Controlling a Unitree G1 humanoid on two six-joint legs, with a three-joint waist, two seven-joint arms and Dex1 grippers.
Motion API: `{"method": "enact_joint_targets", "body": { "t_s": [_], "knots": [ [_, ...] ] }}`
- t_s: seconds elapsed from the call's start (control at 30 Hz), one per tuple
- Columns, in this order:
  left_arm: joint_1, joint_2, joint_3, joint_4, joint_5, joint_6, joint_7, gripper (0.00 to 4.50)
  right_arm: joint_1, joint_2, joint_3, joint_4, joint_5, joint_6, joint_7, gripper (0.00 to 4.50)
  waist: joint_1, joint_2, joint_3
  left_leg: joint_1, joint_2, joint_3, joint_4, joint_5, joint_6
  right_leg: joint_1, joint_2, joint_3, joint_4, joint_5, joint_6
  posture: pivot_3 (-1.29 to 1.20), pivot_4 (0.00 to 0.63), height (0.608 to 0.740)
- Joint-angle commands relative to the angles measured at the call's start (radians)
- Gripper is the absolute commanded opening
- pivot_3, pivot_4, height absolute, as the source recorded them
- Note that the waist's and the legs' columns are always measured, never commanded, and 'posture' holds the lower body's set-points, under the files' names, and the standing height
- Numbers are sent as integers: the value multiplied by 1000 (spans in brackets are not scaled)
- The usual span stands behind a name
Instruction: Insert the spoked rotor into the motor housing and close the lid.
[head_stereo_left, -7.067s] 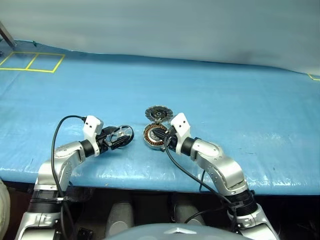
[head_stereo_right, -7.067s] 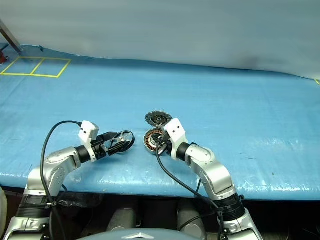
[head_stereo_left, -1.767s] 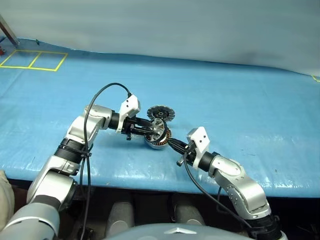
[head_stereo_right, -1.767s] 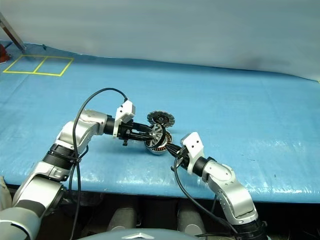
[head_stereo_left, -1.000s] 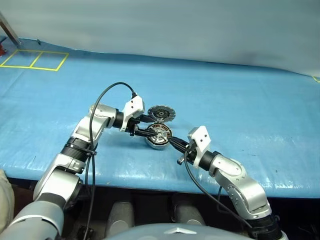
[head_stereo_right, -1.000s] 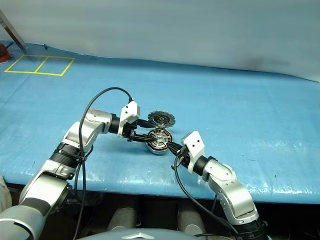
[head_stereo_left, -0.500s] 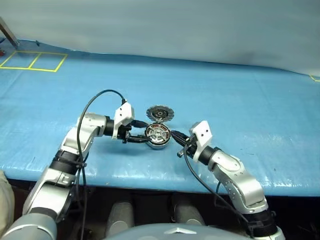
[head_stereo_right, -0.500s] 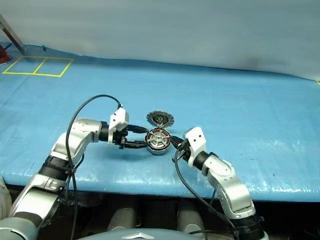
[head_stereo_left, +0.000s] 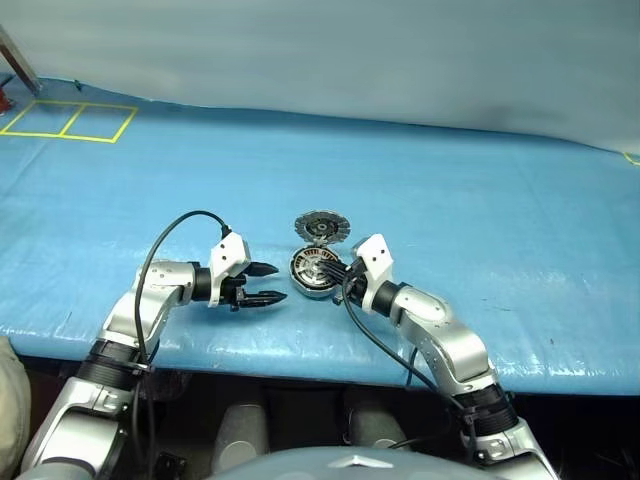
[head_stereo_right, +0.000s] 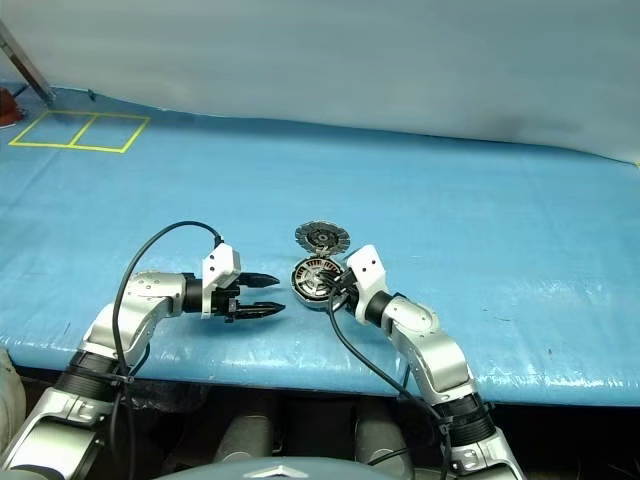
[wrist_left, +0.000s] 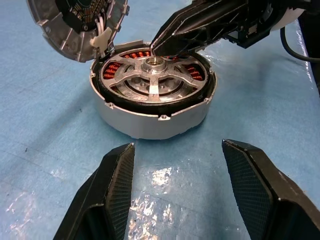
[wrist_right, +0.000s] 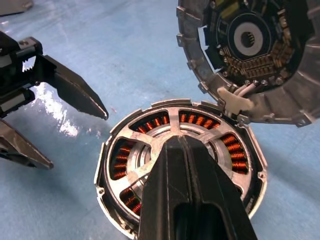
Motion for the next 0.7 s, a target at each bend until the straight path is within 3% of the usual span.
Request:
{"method": "enact_joint_targets", "body": {
  "t_s": [0.03, 0.23, 0.7],
  "knots": [
    [9, -6, 34, -53, -34, 12, 15, 3016, 4, 11, 13, 11, -3, -7, 10, 0, -1, 0, 0, 1, 0, 0, 0, 0, 0, 0, 0, 0, 0, 0, 0, 0, 150, 740],
    [17, -6, 40, -66, -48, 21, 32, 3016, 16, 21, 28, 71, -30, -10, 1, 0, -6, 0, 0, 3, 0, 0, 0, 0, 0, 2, 0, 0, 2, -1, 0, 0, 150, 740],
    [13, -2, 55, -67, -65, 34, 66, 3016, -11, -48, 163, 202, -251, 13, -45, 0, -16, -6, -14, 18, 0, 2, -2, 0, -1, 6, -2, 1, 2, -1, -1, 0, 150, 740]
  ]
}}
